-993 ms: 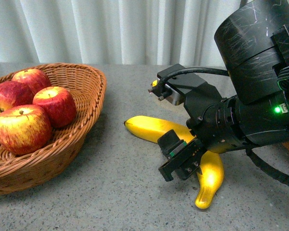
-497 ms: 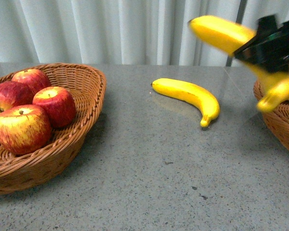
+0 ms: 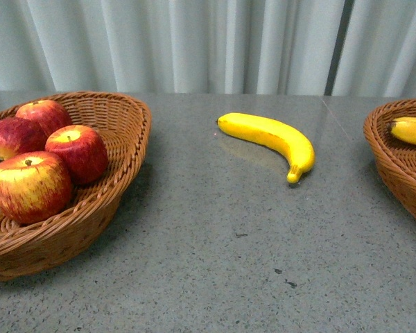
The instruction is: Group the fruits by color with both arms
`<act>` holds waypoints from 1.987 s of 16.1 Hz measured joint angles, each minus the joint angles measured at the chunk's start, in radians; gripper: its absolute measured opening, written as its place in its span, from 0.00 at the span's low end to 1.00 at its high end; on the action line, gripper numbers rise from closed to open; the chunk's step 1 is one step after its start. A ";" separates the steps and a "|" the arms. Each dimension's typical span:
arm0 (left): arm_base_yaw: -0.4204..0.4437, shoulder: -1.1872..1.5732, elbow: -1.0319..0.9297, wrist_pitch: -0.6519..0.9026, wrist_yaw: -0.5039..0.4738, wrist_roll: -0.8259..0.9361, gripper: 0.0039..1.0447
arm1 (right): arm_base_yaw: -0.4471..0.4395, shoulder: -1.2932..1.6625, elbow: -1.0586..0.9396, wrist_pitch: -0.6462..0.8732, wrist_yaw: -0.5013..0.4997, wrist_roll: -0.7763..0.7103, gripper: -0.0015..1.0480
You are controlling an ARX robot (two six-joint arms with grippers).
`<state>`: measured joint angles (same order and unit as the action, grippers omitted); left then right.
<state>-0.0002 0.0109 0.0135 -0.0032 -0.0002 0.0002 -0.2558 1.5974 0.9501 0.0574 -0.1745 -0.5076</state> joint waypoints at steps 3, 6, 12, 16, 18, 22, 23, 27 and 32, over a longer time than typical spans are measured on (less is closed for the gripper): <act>0.000 0.000 0.000 0.000 0.000 0.000 0.94 | 0.003 -0.011 -0.045 -0.018 -0.045 -0.041 0.52; 0.000 0.000 0.000 0.000 0.000 0.000 0.94 | 0.113 -0.061 0.073 0.006 -0.041 -0.005 0.93; 0.000 0.000 0.000 0.000 0.000 0.000 0.94 | 0.493 0.508 0.674 -0.147 -0.101 0.155 0.94; 0.000 0.000 0.000 0.000 0.000 0.000 0.94 | 0.499 0.579 0.753 -0.221 -0.069 0.164 0.94; 0.000 0.000 0.000 0.000 0.000 0.000 0.94 | 0.499 0.598 0.774 -0.246 -0.069 0.172 0.94; 0.000 0.000 0.000 0.000 0.000 0.000 0.94 | 0.506 0.648 0.820 -0.314 -0.069 0.205 0.94; 0.000 0.000 0.000 0.000 0.000 0.000 0.94 | 0.509 0.654 0.825 -0.329 -0.067 0.209 0.94; 0.000 0.000 0.000 0.000 0.000 0.000 0.94 | 0.526 0.675 0.829 -0.383 -0.021 0.211 0.94; 0.000 0.000 0.000 0.000 0.000 0.000 0.94 | 0.537 0.706 0.812 -0.362 0.021 0.202 0.74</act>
<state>-0.0002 0.0109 0.0135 -0.0032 -0.0002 0.0002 0.2817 2.3035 1.7622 -0.3050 -0.1535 -0.3054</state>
